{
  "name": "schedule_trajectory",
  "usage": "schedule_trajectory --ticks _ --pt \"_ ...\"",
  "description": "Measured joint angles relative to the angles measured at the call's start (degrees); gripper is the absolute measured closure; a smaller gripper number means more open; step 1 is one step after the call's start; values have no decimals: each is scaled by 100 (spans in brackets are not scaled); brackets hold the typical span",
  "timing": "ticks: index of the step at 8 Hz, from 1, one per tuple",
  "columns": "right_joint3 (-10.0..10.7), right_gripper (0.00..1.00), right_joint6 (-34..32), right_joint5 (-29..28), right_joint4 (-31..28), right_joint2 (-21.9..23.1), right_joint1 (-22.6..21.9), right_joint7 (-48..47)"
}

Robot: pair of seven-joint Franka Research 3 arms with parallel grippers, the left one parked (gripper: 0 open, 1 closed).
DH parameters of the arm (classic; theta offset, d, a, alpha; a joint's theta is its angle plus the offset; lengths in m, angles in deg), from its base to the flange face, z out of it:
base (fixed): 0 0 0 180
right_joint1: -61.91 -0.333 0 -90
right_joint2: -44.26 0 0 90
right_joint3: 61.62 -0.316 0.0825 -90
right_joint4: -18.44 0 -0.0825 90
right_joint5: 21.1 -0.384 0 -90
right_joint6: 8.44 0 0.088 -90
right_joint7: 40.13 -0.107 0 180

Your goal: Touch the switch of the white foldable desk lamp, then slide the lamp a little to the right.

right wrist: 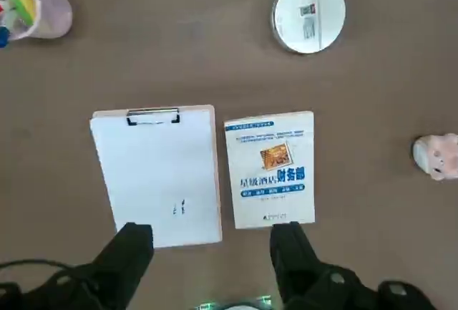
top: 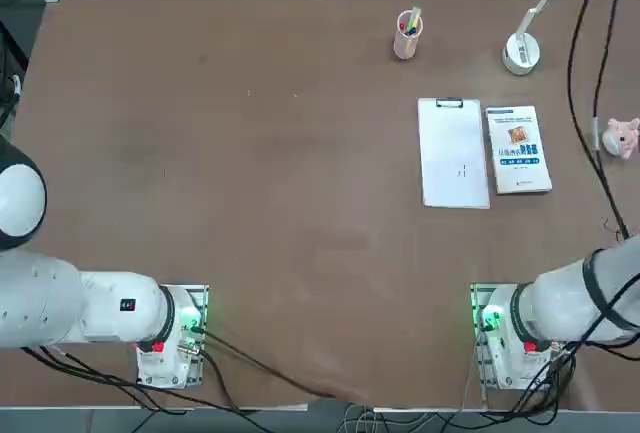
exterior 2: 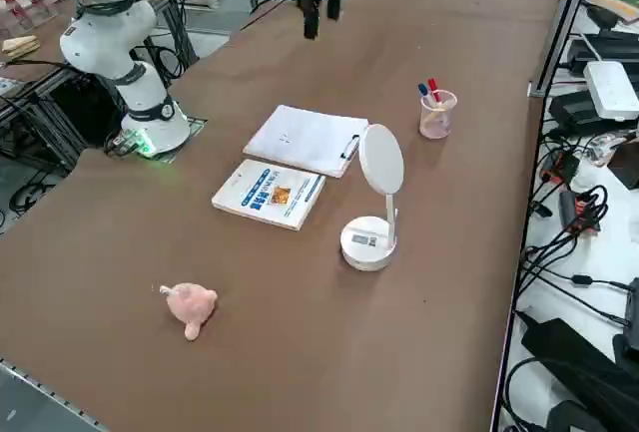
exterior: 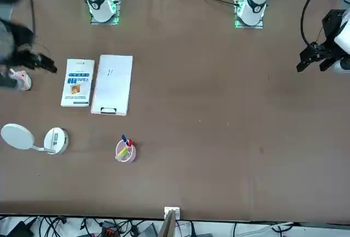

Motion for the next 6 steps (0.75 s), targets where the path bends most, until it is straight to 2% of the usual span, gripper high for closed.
schedule_trajectory --ticks 1,3,4,6 --pt "-3 0 572 166 -228 -308 -13 -155" --pt "-17 0 1596 903 -861 -634 -248 -848" --pt "-30 0 1850 1298 -1136 -712 -437 -1282" --pt "-37 0 2012 1760 -1335 -989 -618 -1574"
